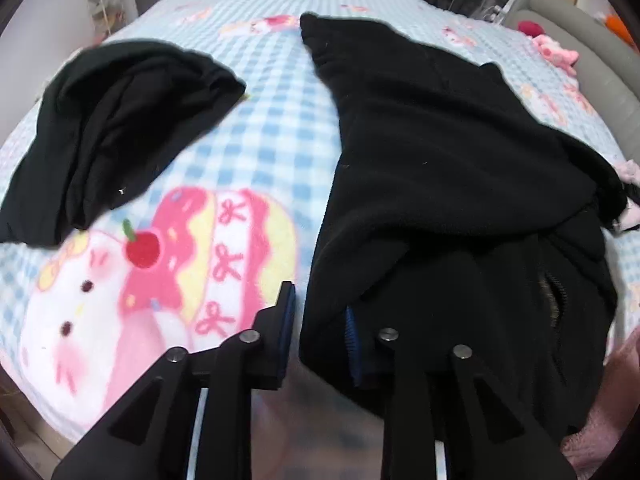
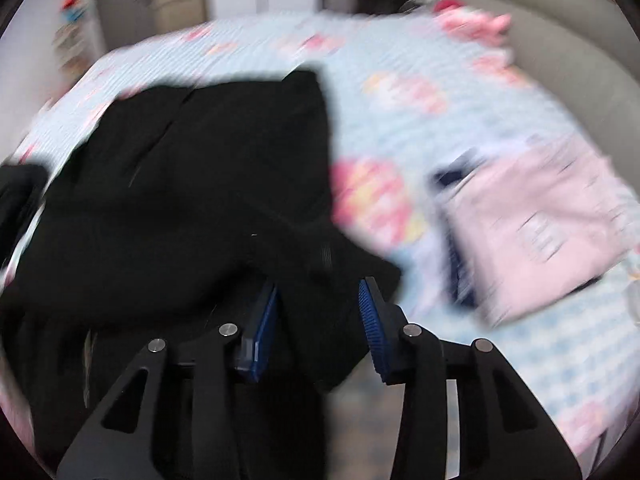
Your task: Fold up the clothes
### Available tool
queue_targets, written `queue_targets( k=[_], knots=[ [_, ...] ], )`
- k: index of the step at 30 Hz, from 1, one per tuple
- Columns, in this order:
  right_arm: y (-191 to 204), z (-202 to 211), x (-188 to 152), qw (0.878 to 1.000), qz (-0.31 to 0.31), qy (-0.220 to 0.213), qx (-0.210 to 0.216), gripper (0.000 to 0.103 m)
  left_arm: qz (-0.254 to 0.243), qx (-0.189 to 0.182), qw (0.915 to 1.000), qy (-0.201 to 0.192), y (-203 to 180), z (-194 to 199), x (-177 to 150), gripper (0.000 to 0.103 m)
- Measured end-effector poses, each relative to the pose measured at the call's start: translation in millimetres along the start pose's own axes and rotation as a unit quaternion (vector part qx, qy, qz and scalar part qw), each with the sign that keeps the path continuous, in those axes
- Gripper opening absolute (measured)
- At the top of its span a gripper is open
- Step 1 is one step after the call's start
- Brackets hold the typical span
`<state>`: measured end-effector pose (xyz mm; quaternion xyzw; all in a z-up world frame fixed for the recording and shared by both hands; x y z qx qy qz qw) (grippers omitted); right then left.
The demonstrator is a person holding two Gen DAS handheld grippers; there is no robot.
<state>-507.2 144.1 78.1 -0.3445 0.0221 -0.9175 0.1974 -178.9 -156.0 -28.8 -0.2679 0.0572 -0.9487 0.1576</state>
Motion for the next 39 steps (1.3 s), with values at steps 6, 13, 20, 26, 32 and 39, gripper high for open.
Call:
queue_targets(
  k=[6,13,20,26,32,39],
  knots=[
    [-24,25,16,0.995,-0.067,-0.042,0.052,0.067,0.007,-0.084,0.9902,-0.112,-30,48,55,0.040],
    [23,7,-70,0.989,-0.027,0.069,0.131,0.067,-0.046,-0.070,0.9963,0.018,-60,-49,49,0.030],
    [-21,-44,-69,0.986,-0.119,0.068,0.100,0.066,-0.051,-0.056,0.9962,0.043,-68,-53,61,0.031],
    [-20,-35,-25,0.986,-0.108,0.001,0.124,0.080,-0.133,-0.120,0.9809,0.075,-137,-88,100,0.043],
    [-9,-49,-80,0.977,-0.148,0.070,0.138,0.080,-0.179,-0.011,0.9814,0.069,-142,-162,130,0.029],
    [-10,-32,-114,0.964,-0.193,0.061,0.174,0.084,-0.055,-0.037,0.9978,0.002,-104,-139,153,0.026]
  ],
)
Point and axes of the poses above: each gripper's, at about its wrist camera, not at the fingertips, and z roughly against the way its jaws point, y to its left, x to its top, the point moved 10 cm from there along -z, roughly the way its jaws point, and after that the axes turned 13 degrees about z, right-handed, at the moved point
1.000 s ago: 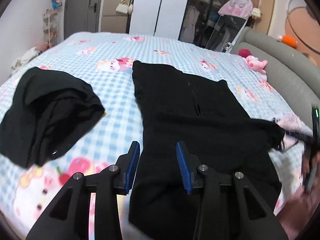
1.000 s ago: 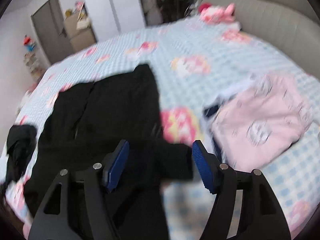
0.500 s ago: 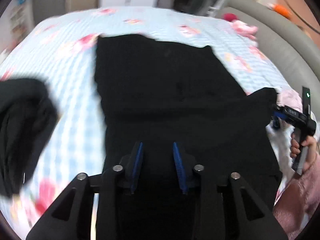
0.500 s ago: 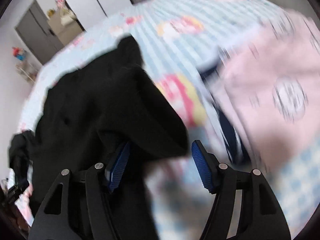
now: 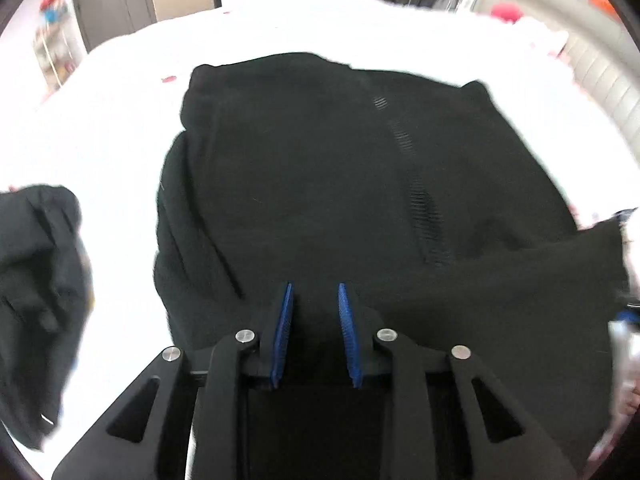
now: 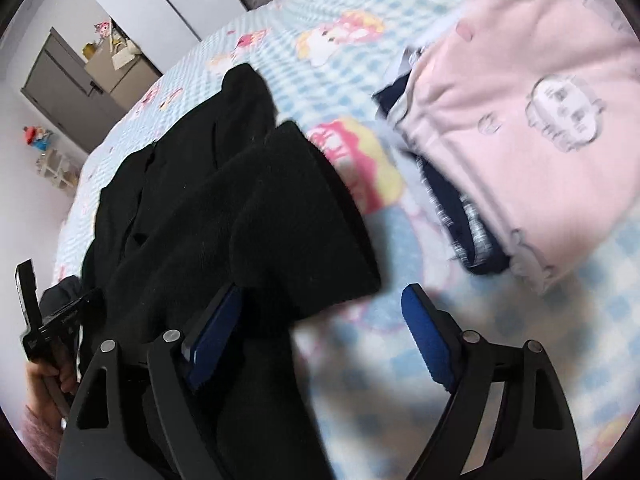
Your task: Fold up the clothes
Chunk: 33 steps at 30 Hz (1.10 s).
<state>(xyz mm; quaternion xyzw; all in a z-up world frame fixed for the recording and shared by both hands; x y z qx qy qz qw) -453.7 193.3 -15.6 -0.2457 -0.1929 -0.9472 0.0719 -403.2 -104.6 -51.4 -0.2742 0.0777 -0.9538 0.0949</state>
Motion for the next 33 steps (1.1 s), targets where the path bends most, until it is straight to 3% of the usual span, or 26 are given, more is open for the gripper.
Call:
queue_targets(
  k=[3,4,5,8,9,10,12,14,15,17,18,21,23,26,29,31,33],
  knots=[
    [-1,-16,6,0.999,-0.029,-0.008,0.037,0.080,-0.010,-0.010,0.9998,-0.014,7,22,-22,0.027],
    [-1,-19,9,0.998,-0.041,-0.011,0.047,0.052,-0.012,-0.011,0.9997,-0.016,9,27,-28,0.027],
    [1,-15,13,0.997,-0.045,-0.013,0.058,0.017,-0.010,-0.010,0.9998,-0.011,13,30,-31,0.027],
    [20,44,45,0.994,-0.011,-0.088,0.066,0.010,0.003,-0.032,0.9994,-0.010,22,39,-21,0.033],
    [30,69,56,0.991,0.001,-0.113,0.077,0.010,0.007,-0.042,0.9990,-0.011,24,43,-17,0.038],
    [38,88,63,0.988,0.015,-0.128,0.080,0.010,0.013,-0.055,0.9984,-0.009,27,43,-14,0.051],
    [45,108,71,0.988,0.047,-0.138,0.046,0.010,0.023,-0.042,0.9988,0.005,40,32,-16,0.052],
    [39,97,70,0.990,0.073,-0.118,-0.019,0.010,0.031,-0.011,0.9994,0.010,56,23,-19,0.050],
    [30,85,60,0.991,0.082,-0.086,-0.055,0.012,0.037,-0.001,0.9993,0.005,64,23,-19,0.050],
    [13,56,41,0.989,0.098,-0.010,-0.113,0.027,0.061,0.007,0.9977,-0.028,82,38,-16,0.050],
    [8,53,29,0.989,0.093,0.005,-0.118,0.030,0.073,0.016,0.9963,-0.042,93,45,-16,0.050],
    [-7,48,-8,0.989,0.073,0.038,-0.125,0.043,0.097,0.030,0.9937,-0.048,123,53,-22,0.050],
    [-13,74,-26,0.994,0.036,-0.005,-0.105,0.068,0.100,-0.007,0.9937,-0.050,120,62,-30,0.050],
    [-6,76,-37,0.996,0.016,-0.020,-0.086,0.077,0.080,-0.065,0.9931,-0.055,102,63,-32,0.050],
    [6,44,-60,0.998,0.019,0.030,-0.052,0.077,0.057,-0.102,0.9921,-0.046,80,65,-39,0.050],
    [3,32,-73,0.998,-0.004,0.046,-0.032,0.077,0.033,-0.100,0.9934,-0.044,65,64,-46,0.050],
    [-6,25,-62,0.999,-0.038,0.019,-0.014,0.078,0.012,-0.094,0.9948,-0.037,45,78,-62,0.050]
  ],
)
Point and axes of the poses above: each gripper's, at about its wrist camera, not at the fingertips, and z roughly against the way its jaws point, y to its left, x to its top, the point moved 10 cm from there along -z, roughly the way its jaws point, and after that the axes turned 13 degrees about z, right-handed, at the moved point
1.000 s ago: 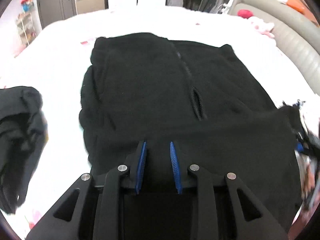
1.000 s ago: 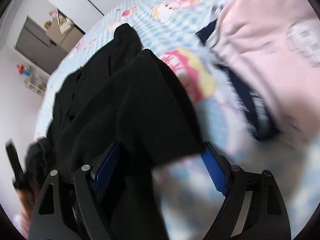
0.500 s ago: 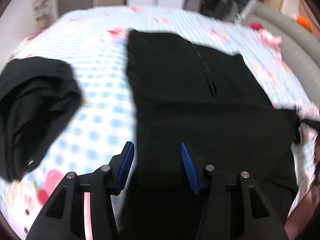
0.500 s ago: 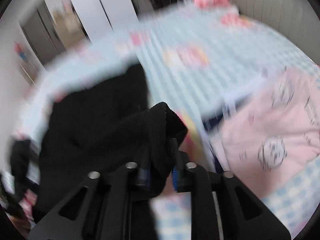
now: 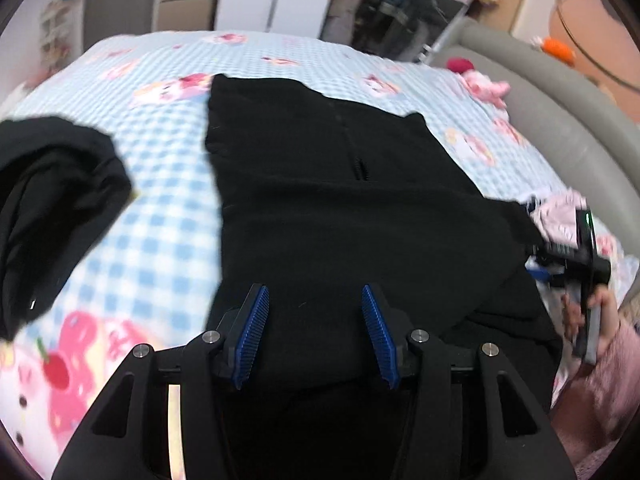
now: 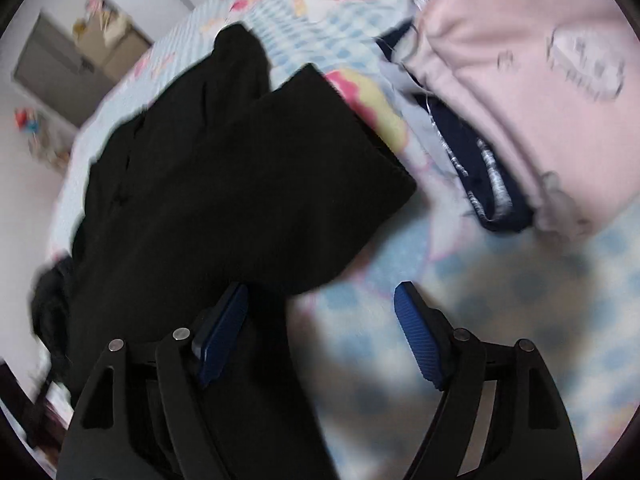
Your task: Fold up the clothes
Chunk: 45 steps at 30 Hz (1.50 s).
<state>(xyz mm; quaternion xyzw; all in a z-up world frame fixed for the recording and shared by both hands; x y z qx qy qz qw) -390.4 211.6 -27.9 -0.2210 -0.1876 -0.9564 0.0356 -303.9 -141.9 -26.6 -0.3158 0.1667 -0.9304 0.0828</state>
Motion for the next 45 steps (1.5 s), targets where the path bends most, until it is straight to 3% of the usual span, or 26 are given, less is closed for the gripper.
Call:
queue_targets(
  k=[2,4,5,8,10,12,13,14,15,17,18,20,22,24,26,28,32,34,36,37,38,40,43,45],
  knots=[
    [-6,-1,20,0.999,-0.023,-0.025,0.016,0.078,-0.021,0.029,0.9988,0.035,-11,-9,-9,0.053],
    [-1,1,45,0.998,-0.028,-0.037,0.038,0.078,-0.025,0.122,0.9870,0.101,14,-46,-13,0.053],
    [3,3,53,0.998,-0.024,-0.041,0.044,0.078,-0.019,0.151,0.9808,0.123,24,-58,-13,0.054],
    [27,17,61,0.998,0.018,-0.046,0.049,0.078,0.002,0.148,0.9816,0.121,27,-62,-4,0.055],
    [33,29,48,0.997,0.037,-0.057,0.044,0.080,-0.004,0.147,0.9839,0.102,24,-55,-1,0.055],
    [23,19,30,0.998,0.033,-0.044,0.021,0.085,0.002,0.114,0.9904,0.078,17,-43,-2,0.053],
    [21,0,33,0.999,0.027,-0.016,0.014,0.077,0.014,0.090,0.9938,0.064,15,-33,-1,0.053],
    [18,-13,21,0.999,0.020,0.017,0.023,0.052,0.039,0.063,0.9961,0.048,16,-20,1,0.053],
    [20,-14,15,0.999,0.016,0.026,0.043,0.042,0.062,0.043,0.9966,0.032,19,-7,4,0.053],
    [27,14,29,0.998,0.061,-0.017,0.009,0.017,0.106,0.032,0.9938,-0.006,36,21,13,0.053],
    [31,29,37,0.996,0.084,-0.040,-0.010,0.014,0.121,0.035,0.9919,-0.014,48,31,15,0.053],
    [38,62,58,0.990,0.108,-0.083,-0.027,0.009,0.137,0.059,0.9888,0.007,69,35,12,0.053],
    [42,86,79,0.984,0.125,-0.115,-0.047,0.009,0.130,0.098,0.9864,0.020,85,33,6,0.053],
    [42,88,92,0.975,0.161,-0.121,-0.098,0.009,0.112,0.124,0.9848,0.048,92,26,-11,0.053],
    [40,78,96,0.966,0.192,-0.104,-0.140,0.009,0.077,0.164,0.9801,0.082,97,15,-32,0.053],
    [38,63,82,0.968,0.194,-0.070,-0.142,0.009,0.053,0.200,0.9742,0.091,101,12,-43,0.053],
    [28,52,60,0.980,0.154,-0.052,-0.116,0.009,0.065,0.131,0.9890,0.022,76,32,-9,0.052],
    [21,47,60,0.985,0.131,-0.053,-0.099,0.009,0.046,0.084,0.9953,-0.014,47,37,10,0.053],
    [20,41,67,0.987,0.122,-0.058,-0.093,0.010,0.013,0.069,0.9975,0.011,20,22,6,0.054],
    [20,38,67,0.987,0.121,-0.054,-0.094,0.016,-0.005,0.079,0.9962,0.036,12,9,-3,0.054],
    [22,28,72,0.987,0.118,-0.048,-0.097,0.032,-0.021,0.106,0.9917,0.070,16,-6,-20,0.054],
    [14,31,65,0.990,0.092,-0.039,-0.099,0.038,-0.041,0.148,0.9804,0.123,34,-20,-52,0.055],
    [2,42,48,0.997,0.038,-0.038,-0.059,0.052,-0.049,0.133,0.9854,0.094,27,-3,-47,0.055],
    [2,51,36,0.998,0.012,-0.051,-0.025,0.064,-0.041,0.095,0.9928,0.060,9,4,-25,0.055]
  ],
)
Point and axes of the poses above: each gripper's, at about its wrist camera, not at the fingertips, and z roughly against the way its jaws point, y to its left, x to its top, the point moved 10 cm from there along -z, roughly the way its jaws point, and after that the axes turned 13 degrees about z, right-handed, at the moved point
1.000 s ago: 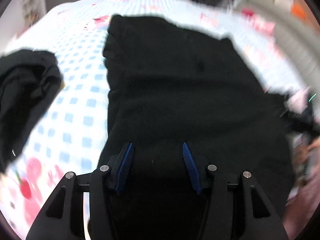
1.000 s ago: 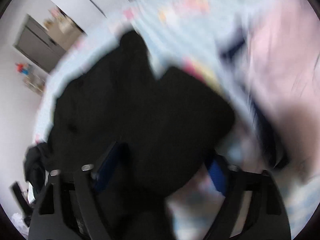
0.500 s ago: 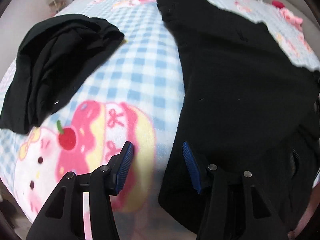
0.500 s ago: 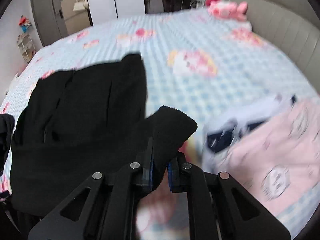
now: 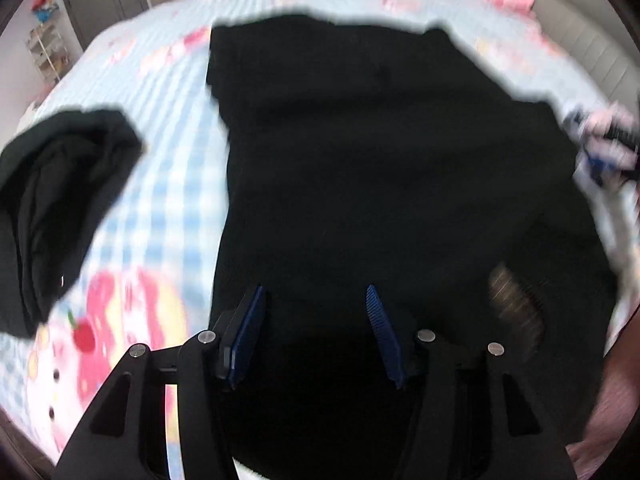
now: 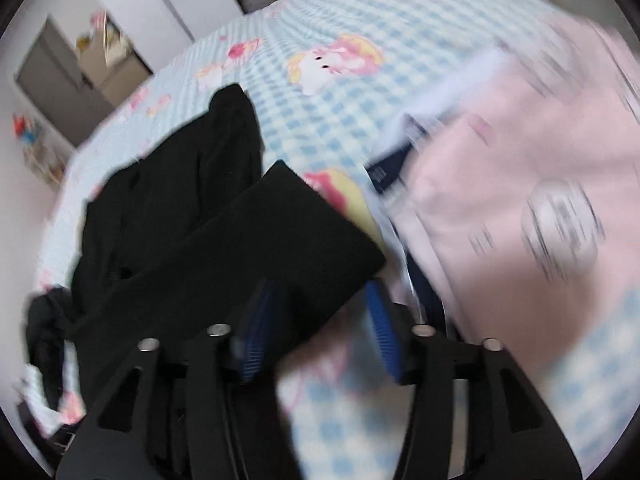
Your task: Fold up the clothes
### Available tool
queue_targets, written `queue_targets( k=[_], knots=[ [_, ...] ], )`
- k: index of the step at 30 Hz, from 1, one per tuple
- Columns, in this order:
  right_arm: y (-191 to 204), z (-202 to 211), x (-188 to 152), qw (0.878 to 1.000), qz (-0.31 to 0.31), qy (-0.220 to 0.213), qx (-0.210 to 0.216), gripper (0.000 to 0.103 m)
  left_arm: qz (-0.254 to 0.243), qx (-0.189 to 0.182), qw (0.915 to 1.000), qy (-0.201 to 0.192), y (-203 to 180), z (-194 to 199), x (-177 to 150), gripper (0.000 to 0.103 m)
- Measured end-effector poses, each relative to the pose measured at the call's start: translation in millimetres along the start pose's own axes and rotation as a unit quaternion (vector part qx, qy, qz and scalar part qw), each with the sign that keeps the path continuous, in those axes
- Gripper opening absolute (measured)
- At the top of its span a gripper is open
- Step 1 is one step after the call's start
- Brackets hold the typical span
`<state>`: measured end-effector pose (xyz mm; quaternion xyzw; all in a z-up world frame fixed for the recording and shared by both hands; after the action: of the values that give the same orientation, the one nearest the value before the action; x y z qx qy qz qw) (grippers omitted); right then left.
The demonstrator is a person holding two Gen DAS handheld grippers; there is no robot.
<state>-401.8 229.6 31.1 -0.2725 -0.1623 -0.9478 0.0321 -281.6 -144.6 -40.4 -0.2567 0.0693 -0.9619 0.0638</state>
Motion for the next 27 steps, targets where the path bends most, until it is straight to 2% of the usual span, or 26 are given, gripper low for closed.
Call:
queue_targets(
  k=[2,3,7,8,10,12,13,14,15,17,19,20,21,23,25,26,27],
  knots=[
    [6,-4,-8,1.000,-0.011,0.007,0.029,0.071,0.013,-0.050,0.9983,-0.027,-20,3,25,0.055],
    [11,-9,-12,0.999,-0.014,0.014,0.043,0.073,0.021,-0.062,0.9977,-0.021,-28,-5,32,0.055],
    [7,-56,-23,0.997,-0.028,0.066,0.020,0.078,0.032,-0.031,0.9970,0.062,-42,-60,29,0.054],
    [4,-65,-25,0.996,-0.040,0.072,0.023,0.085,0.031,-0.011,0.9958,0.086,-38,-70,17,0.055],
    [-6,-74,-16,0.994,-0.101,0.038,0.024,0.085,0.048,-0.014,0.9961,0.073,-34,-61,4,0.055],
    [-4,-70,-1,0.995,-0.090,0.023,0.021,0.053,0.075,-0.042,0.9949,0.053,-31,-43,-1,0.057],
    [-1,-66,8,0.997,-0.070,0.016,0.020,0.029,0.083,-0.053,0.9940,0.046,-28,-35,-1,0.057],
    [4,-59,17,0.999,-0.045,0.004,0.009,0.021,0.084,-0.055,0.9941,0.042,-23,-32,1,0.057],
    [14,-47,28,1.000,-0.012,-0.016,-0.003,0.018,0.085,-0.057,0.9941,0.037,-18,-28,4,0.057],
    [41,-28,46,0.998,0.029,-0.049,0.008,0.012,0.096,-0.058,0.9935,0.018,-5,-19,16,0.057],
    [92,-5,60,0.991,0.093,-0.086,0.032,0.011,0.140,-0.110,0.9840,0.002,9,-9,40,0.057],
    [119,4,63,0.986,0.123,-0.098,0.049,0.010,0.169,-0.139,0.9757,-0.006,14,-3,48,0.057],
    [146,13,66,0.980,0.152,-0.110,0.067,0.010,0.211,-0.172,0.9622,-0.012,16,4,52,0.057],
    [208,13,49,0.967,0.180,-0.086,0.158,0.010,0.280,-0.228,0.9325,-0.023,21,17,56,0.057],
    [249,-6,23,0.958,0.194,-0.039,0.206,0.010,0.289,-0.240,0.9264,-0.023,27,20,49,0.058],
    [267,-21,5,0.954,0.213,-0.013,0.211,0.011,0.282,-0.233,0.9305,-0.015,29,15,45,0.058],
    [283,-43,-19,0.950,0.239,0.022,0.203,0.011,0.280,-0.234,0.9310,-0.007,30,10,41,0.058]
  ],
)
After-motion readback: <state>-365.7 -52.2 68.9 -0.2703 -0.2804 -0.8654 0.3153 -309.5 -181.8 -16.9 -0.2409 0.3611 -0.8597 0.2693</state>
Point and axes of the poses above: each gripper's, at about its wrist camera, not at the fingertips, and z roughly against the way its jaws point, y to its left, x to its top, the point moved 10 cm from there along -z, roughly the way its jaws point, and after that the axes turned 13 degrees about z, right-handed, at the moved point
